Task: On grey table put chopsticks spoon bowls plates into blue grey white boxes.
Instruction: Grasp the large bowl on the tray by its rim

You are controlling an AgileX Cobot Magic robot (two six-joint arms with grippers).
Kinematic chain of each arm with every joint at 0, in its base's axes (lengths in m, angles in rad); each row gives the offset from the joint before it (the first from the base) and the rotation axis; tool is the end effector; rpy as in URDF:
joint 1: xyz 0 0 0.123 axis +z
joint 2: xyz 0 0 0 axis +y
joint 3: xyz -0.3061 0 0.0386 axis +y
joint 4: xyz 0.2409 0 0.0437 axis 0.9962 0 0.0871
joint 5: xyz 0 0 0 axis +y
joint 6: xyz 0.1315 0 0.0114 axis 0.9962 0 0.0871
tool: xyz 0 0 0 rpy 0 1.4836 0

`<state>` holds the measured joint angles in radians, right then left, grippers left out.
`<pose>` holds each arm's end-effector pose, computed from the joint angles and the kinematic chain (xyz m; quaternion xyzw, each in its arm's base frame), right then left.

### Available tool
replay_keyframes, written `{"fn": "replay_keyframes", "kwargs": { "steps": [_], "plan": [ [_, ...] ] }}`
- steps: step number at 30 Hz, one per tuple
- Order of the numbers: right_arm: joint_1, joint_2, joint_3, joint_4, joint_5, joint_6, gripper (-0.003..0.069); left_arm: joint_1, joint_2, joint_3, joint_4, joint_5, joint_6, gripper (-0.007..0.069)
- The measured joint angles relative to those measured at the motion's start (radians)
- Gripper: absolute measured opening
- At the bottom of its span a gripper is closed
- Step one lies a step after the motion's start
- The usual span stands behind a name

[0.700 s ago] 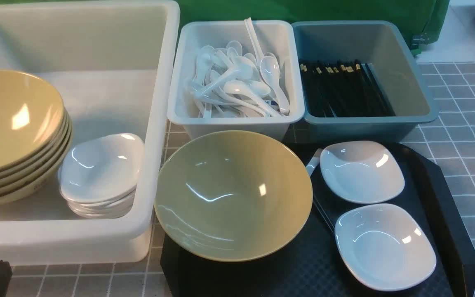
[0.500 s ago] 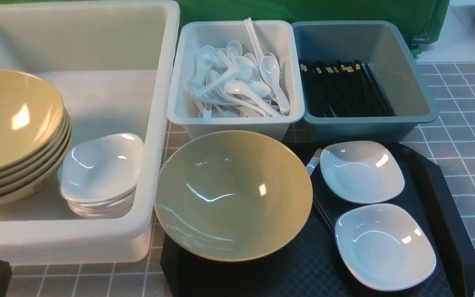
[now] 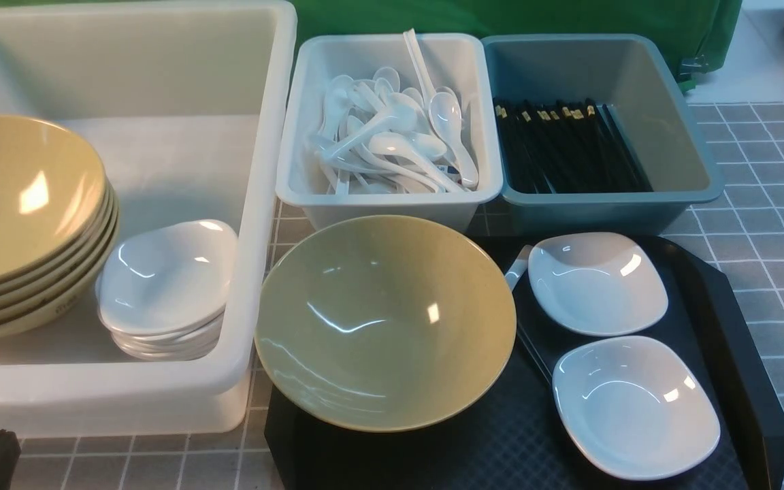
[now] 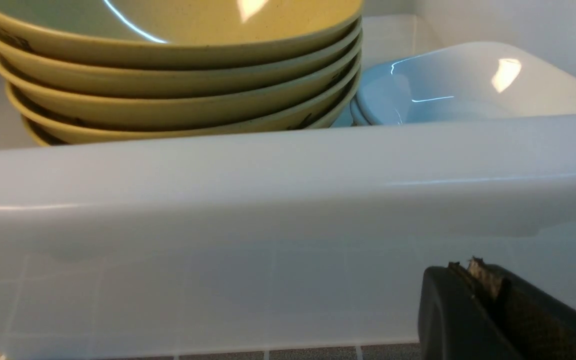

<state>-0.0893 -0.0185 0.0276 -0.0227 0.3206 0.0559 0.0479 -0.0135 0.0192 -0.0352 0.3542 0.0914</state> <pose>0.0623 -0.0065 0.1657 0.0509 0.7858 -0.0197 0.6161 0.0616 0.0013 0.1642 0.0079 0.7966 0.0273 0.6039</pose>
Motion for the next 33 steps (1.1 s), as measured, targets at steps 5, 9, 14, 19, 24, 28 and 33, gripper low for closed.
{"fn": "replay_keyframes", "kwargs": {
  "steps": [5, 9, 14, 19, 24, 28, 33],
  "plan": [
    [0.0, 0.0, 0.0, 0.0, 0.0, 0.0, 0.0134, 0.0, 0.0, 0.0, 0.035, 0.0, 0.009, -0.0011],
    [0.0, 0.0, 0.0, 0.0, 0.0, 0.0, 0.0139, 0.0, 0.0, 0.0, 0.076, 0.0, 0.013, -0.0011],
    [0.0, 0.0, 0.0, 0.0, 0.0, 0.0, 0.0144, 0.0, 0.0, 0.0, 0.086, 0.0, 0.02, -0.0011],
    [0.0, 0.0, 0.0, 0.0, 0.0, 0.0, 0.015, 0.0, 0.0, 0.004, 0.092, -0.033, 0.02, -0.0011],
    [0.0, 0.0, 0.0, 0.0, -0.003, 0.0, 0.0151, 0.0, 0.0, 0.006, 0.093, -0.112, 0.02, -0.0011],
    [0.0, 0.0, 0.001, 0.0, -0.195, 0.001, 0.0153, 0.0, 0.0, 0.006, 0.1, -0.347, 0.021, -0.0011],
    [0.0, 0.0, 0.001, 0.0, -0.541, 0.046, 0.0155, 0.0, 0.0, 0.006, 0.102, -0.645, 0.022, -0.0011]
  ]
}}
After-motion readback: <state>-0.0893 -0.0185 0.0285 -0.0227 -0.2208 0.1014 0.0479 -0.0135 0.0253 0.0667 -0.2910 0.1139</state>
